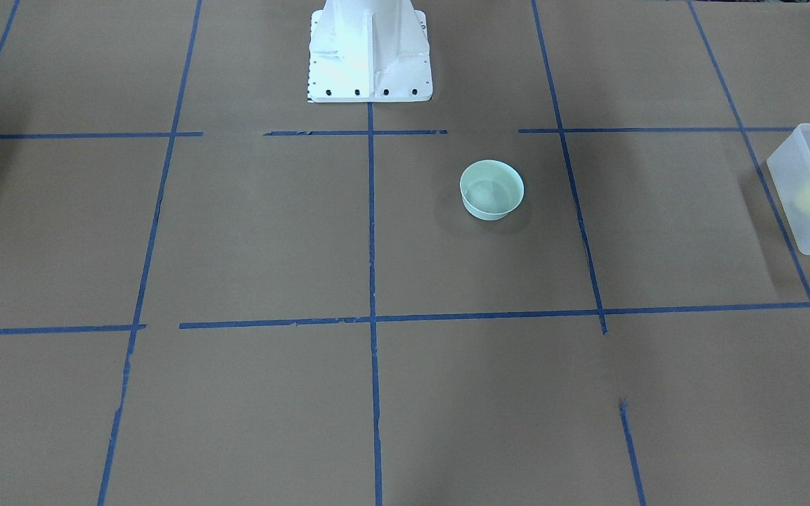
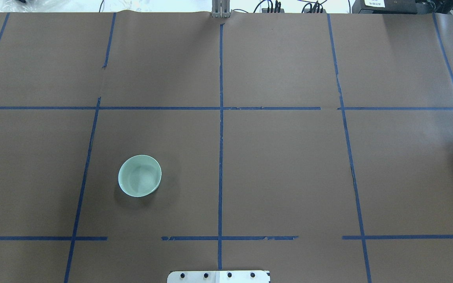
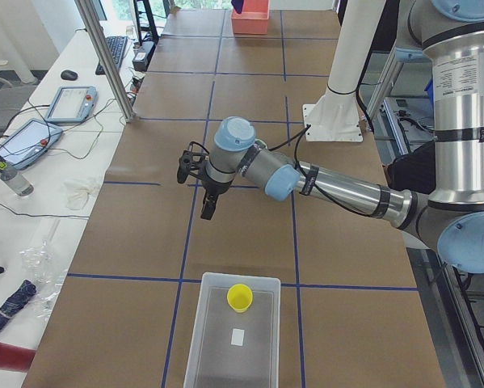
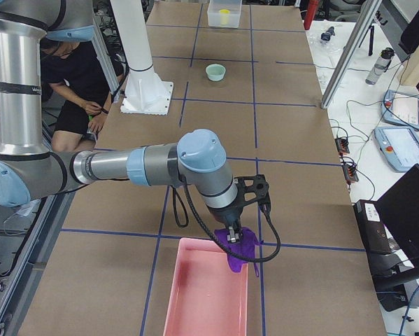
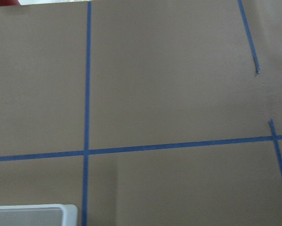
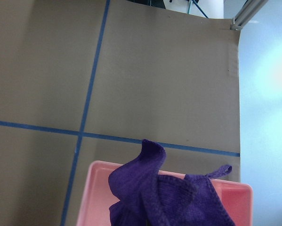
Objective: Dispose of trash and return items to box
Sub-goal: 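Release the cup in the clear bin while the right gripper carries the cloth, then drop the cloth into the pink bin while the left gripper reaches the green bowl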
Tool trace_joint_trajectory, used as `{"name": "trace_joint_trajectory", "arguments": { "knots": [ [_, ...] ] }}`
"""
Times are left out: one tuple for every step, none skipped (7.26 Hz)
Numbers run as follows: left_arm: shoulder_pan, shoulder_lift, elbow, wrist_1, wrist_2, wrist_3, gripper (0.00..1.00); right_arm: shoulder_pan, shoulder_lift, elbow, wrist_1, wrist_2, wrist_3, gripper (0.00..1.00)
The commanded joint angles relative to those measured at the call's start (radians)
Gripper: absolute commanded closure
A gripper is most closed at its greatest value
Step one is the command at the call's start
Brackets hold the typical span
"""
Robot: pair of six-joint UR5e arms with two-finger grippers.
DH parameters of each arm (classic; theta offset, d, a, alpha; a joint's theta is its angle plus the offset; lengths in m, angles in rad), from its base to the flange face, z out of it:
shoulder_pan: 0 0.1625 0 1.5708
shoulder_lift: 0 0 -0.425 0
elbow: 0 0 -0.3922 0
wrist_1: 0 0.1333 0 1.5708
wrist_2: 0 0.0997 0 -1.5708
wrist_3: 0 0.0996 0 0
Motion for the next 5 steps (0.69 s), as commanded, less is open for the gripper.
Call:
{"name": "trace_joint_trajectory", "arguments": {
  "knots": [
    [0.188, -0.008, 0.003, -0.161, 0.006, -0.294, 0.00, 0.027, -0.003, -0.048, -0.043, -0.086, -0.149, 1.00],
    [0.272, -0.008, 0.009, -0.241, 0.011, -0.421, 0.00, 0.027, -0.001, -0.047, -0.076, -0.095, -0.151, 1.00],
    [0.352, -0.029, 0.014, -0.290, 0.028, -0.533, 0.00, 0.025, -0.016, -0.050, -0.076, -0.097, -0.152, 1.00],
    [0.453, -0.067, 0.012, -0.290, 0.114, -0.641, 0.00, 0.022, -0.026, -0.061, -0.076, -0.097, -0.141, 1.00],
    [0.522, -0.095, 0.014, -0.289, 0.165, -0.706, 0.00, 0.013, -0.026, -0.070, -0.076, -0.095, -0.138, 0.34]
  ]
}}
